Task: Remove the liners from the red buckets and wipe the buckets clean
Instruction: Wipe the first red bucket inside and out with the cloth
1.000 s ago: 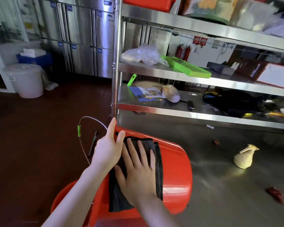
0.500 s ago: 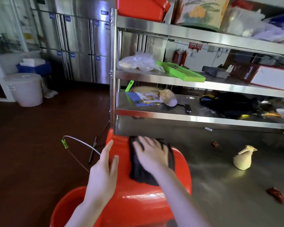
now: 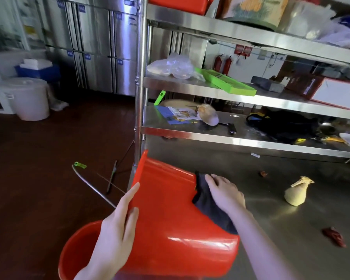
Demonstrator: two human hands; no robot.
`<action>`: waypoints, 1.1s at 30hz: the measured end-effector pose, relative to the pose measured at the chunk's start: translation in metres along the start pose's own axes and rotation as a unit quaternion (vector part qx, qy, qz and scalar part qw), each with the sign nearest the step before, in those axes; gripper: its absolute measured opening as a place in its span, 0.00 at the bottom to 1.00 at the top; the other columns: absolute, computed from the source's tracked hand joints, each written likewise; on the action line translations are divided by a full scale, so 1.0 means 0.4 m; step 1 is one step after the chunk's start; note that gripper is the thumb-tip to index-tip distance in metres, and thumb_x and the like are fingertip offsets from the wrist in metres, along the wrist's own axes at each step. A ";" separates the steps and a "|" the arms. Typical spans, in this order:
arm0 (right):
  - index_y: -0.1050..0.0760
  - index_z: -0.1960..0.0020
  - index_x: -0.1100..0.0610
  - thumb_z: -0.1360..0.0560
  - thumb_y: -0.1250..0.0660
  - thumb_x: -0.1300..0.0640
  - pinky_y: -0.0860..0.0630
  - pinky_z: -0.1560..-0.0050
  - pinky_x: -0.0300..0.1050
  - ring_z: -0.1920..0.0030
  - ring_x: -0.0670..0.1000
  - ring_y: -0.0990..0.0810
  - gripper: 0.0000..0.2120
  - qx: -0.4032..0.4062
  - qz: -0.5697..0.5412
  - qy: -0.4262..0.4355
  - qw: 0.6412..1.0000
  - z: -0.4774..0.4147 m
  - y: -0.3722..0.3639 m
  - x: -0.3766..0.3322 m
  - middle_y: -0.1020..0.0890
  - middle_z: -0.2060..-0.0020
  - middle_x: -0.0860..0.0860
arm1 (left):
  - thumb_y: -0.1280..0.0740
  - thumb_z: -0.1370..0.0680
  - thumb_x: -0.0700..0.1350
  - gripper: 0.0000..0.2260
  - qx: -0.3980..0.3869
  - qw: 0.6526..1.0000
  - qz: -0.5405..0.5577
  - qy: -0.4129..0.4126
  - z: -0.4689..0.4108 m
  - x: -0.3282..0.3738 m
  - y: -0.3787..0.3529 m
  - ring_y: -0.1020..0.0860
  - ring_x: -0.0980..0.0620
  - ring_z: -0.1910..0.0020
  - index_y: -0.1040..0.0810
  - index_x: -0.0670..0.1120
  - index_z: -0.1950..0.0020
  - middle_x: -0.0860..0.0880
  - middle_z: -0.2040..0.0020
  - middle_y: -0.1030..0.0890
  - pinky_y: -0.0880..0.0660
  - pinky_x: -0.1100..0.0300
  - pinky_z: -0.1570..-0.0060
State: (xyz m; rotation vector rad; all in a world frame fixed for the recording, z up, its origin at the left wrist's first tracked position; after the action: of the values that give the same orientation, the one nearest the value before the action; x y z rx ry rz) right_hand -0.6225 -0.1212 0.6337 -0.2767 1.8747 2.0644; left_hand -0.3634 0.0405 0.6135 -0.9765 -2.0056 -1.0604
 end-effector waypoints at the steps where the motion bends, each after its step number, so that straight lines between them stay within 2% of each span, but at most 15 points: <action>1: 0.31 0.30 0.40 0.23 0.56 0.32 0.38 0.31 0.58 0.29 0.54 0.33 0.28 -0.038 -0.005 -0.018 0.999 -0.020 0.011 -0.012 0.31 0.28 0.45 | 0.46 0.22 0.57 0.23 -0.001 1.000 -0.004 0.005 0.007 -0.007 0.000 0.36 0.58 0.80 0.40 0.67 0.26 0.49 0.75 0.28 0.36 0.66 0.78; 3: 0.31 0.31 0.40 0.23 0.57 0.33 0.41 0.32 0.61 0.29 0.56 0.32 0.28 -0.064 0.019 0.010 0.998 -0.038 0.003 -0.083 0.31 0.28 0.46 | 0.47 0.22 0.57 0.23 0.008 1.000 -0.011 0.019 0.013 -0.026 0.007 0.36 0.57 0.80 0.40 0.66 0.26 0.49 0.75 0.29 0.37 0.66 0.78; 7: 0.39 0.26 0.41 0.23 0.55 0.34 0.43 0.29 0.59 0.26 0.52 0.37 0.28 -0.021 0.024 0.210 0.977 0.021 -0.058 -0.314 0.37 0.25 0.42 | 0.52 0.19 0.64 0.20 0.031 0.999 -0.021 -0.036 -0.043 0.042 0.000 0.32 0.62 0.81 0.42 0.67 0.27 0.55 0.80 0.31 0.34 0.70 0.76; 8: 0.41 0.25 0.42 0.23 0.55 0.35 0.44 0.28 0.59 0.25 0.51 0.39 0.29 0.005 0.037 0.258 0.965 0.055 -0.073 -0.354 0.39 0.24 0.42 | 0.53 0.19 0.64 0.16 0.045 0.997 -0.050 -0.027 -0.060 0.045 0.001 0.28 0.67 0.78 0.43 0.70 0.30 0.59 0.78 0.29 0.29 0.69 0.70; 10: 0.44 0.23 0.44 0.22 0.56 0.35 0.46 0.26 0.58 0.23 0.51 0.43 0.30 0.070 0.058 0.323 0.942 0.131 -0.097 -0.373 0.41 0.23 0.42 | 0.49 0.19 0.61 0.14 0.056 0.996 -0.071 -0.018 -0.085 0.038 0.005 0.25 0.72 0.64 0.41 0.76 0.35 0.62 0.60 0.21 0.22 0.57 0.55; 11: 0.45 0.22 0.44 0.22 0.56 0.36 0.47 0.25 0.58 0.23 0.51 0.44 0.30 0.104 0.060 0.339 0.933 0.165 -0.101 -0.355 0.42 0.22 0.43 | 0.46 0.19 0.57 0.16 0.040 0.996 -0.080 0.005 -0.090 0.015 0.004 0.26 0.71 0.62 0.38 0.74 0.34 0.62 0.58 0.21 0.21 0.56 0.53; 12: 0.46 0.22 0.44 0.21 0.56 0.36 0.47 0.24 0.58 0.23 0.52 0.44 0.30 0.128 0.063 0.347 0.927 0.189 -0.105 -0.322 0.43 0.22 0.43 | 0.45 0.18 0.52 0.18 0.031 0.997 -0.074 0.008 -0.096 0.000 0.003 0.26 0.68 0.66 0.36 0.70 0.31 0.62 0.63 0.21 0.22 0.61 0.57; 14: 0.48 0.21 0.43 0.20 0.55 0.35 0.47 0.24 0.58 0.22 0.51 0.45 0.29 0.162 0.080 0.344 0.922 0.213 -0.109 -0.238 0.44 0.22 0.43 | 0.45 0.18 0.51 0.19 0.011 0.998 -0.057 0.008 -0.111 -0.011 0.002 0.31 0.61 0.78 0.36 0.66 0.29 0.54 0.74 0.24 0.31 0.65 0.74; 18: 0.43 0.23 0.42 0.22 0.58 0.33 0.43 0.25 0.56 0.24 0.50 0.39 0.31 0.158 0.093 0.249 0.951 0.132 -0.065 -0.131 0.38 0.24 0.43 | 0.47 0.22 0.57 0.20 0.020 0.999 -0.045 0.006 -0.122 -0.011 0.006 0.39 0.58 0.81 0.37 0.70 0.30 0.49 0.78 0.34 0.40 0.63 0.80; 20: 0.40 0.25 0.39 0.25 0.59 0.31 0.41 0.26 0.54 0.26 0.50 0.36 0.32 0.076 0.071 0.190 0.976 0.021 -0.035 -0.091 0.36 0.25 0.41 | 0.47 0.23 0.59 0.20 0.026 0.999 -0.040 0.014 -0.113 -0.018 0.004 0.40 0.58 0.81 0.37 0.71 0.30 0.50 0.79 0.35 0.41 0.65 0.80; 23: 0.31 0.31 0.36 0.24 0.52 0.29 0.36 0.29 0.53 0.30 0.52 0.30 0.26 -0.134 -0.038 0.075 0.987 -0.128 0.007 -0.036 0.30 0.28 0.43 | 0.48 0.22 0.59 0.20 0.033 0.998 -0.050 0.032 -0.106 -0.016 0.002 0.40 0.57 0.82 0.38 0.72 0.30 0.51 0.79 0.36 0.41 0.67 0.80; 24: 0.29 0.33 0.35 0.25 0.49 0.29 0.35 0.29 0.53 0.31 0.53 0.29 0.26 -0.179 -0.075 0.048 0.980 -0.151 0.014 -0.028 0.28 0.29 0.44 | 0.48 0.22 0.59 0.20 0.035 0.997 -0.056 0.036 -0.107 -0.015 0.000 0.40 0.57 0.82 0.38 0.71 0.30 0.51 0.79 0.36 0.41 0.67 0.81; 26: 0.29 0.32 0.36 0.25 0.49 0.29 0.36 0.29 0.53 0.31 0.53 0.29 0.25 -0.200 -0.083 0.038 0.975 -0.164 0.016 -0.031 0.28 0.29 0.45 | 0.49 0.21 0.58 0.20 0.035 0.997 -0.056 0.043 -0.112 -0.011 -0.002 0.39 0.56 0.83 0.38 0.70 0.29 0.51 0.80 0.35 0.39 0.68 0.81; 29: 0.38 0.27 0.37 0.22 0.54 0.33 0.39 0.28 0.52 0.26 0.49 0.36 0.26 -0.104 0.002 0.159 0.982 -0.112 0.001 -0.080 0.36 0.25 0.40 | 0.49 0.22 0.58 0.21 0.027 0.997 -0.049 0.050 -0.124 -0.005 -0.007 0.37 0.56 0.83 0.39 0.69 0.29 0.50 0.79 0.33 0.37 0.69 0.82; 33: 0.45 0.22 0.43 0.22 0.56 0.35 0.43 0.26 0.59 0.24 0.51 0.41 0.30 0.096 0.082 0.373 0.919 0.101 -0.071 -0.234 0.41 0.23 0.43 | 0.48 0.21 0.57 0.19 0.027 0.997 -0.058 0.032 -0.124 -0.006 -0.002 0.35 0.57 0.83 0.38 0.70 0.30 0.48 0.78 0.30 0.37 0.68 0.81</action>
State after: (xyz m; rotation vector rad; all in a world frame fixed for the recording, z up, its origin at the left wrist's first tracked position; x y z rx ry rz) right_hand -0.5221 -0.0900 0.6460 -1.0029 2.5831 2.0114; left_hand -0.3527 -0.0037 0.6338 -0.7956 -2.0489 -1.0790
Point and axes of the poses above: each hand's wrist, its own z-axis away from the middle knuckle, its own y-axis out of the back of the hand, x = y × z, the point moved 3 cm from there along -z, towards the middle knuckle
